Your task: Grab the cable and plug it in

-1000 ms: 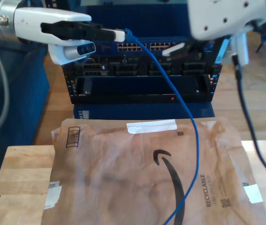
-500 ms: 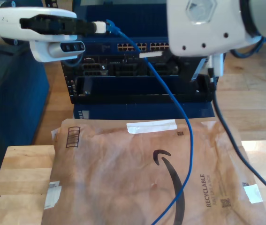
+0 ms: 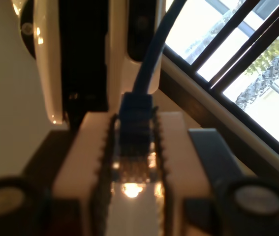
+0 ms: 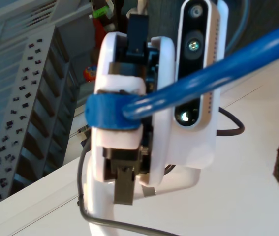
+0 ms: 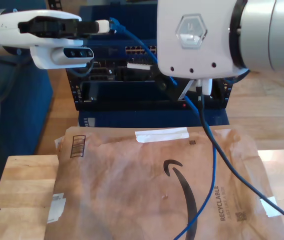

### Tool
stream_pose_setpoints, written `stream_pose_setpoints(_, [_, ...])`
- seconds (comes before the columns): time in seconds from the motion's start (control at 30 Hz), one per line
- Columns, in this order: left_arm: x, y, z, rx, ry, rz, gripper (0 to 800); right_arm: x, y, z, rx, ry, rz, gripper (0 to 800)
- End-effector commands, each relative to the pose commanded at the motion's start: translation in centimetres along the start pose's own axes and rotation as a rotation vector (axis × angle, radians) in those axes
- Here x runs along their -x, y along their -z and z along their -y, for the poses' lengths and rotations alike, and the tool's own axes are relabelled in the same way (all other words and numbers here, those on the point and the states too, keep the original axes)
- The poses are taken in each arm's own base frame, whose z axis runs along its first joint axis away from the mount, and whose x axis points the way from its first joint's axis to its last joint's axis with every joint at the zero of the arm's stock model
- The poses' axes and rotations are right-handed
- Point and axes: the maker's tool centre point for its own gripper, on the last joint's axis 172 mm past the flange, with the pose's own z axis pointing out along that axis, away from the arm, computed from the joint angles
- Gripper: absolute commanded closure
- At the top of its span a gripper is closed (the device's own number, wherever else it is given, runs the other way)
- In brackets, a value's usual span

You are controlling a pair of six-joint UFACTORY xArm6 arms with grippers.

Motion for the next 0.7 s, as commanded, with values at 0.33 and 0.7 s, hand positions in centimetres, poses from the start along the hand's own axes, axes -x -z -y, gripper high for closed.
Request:
stream_pose_setpoints(0.33, [-0.4, -0.1, 0.2, -0.016, 0.006, 0.001, 797, 1.1, -0.7, -0.7, -0.027, 0.009, 0.023, 109])
stream_pose_setpoints(0.7, [-0.7, -0.3, 0.8, -0.041, 0.007, -0.002, 795, 1.1, -0.6, -0.5, -0.035, -0.001, 0.024, 382])
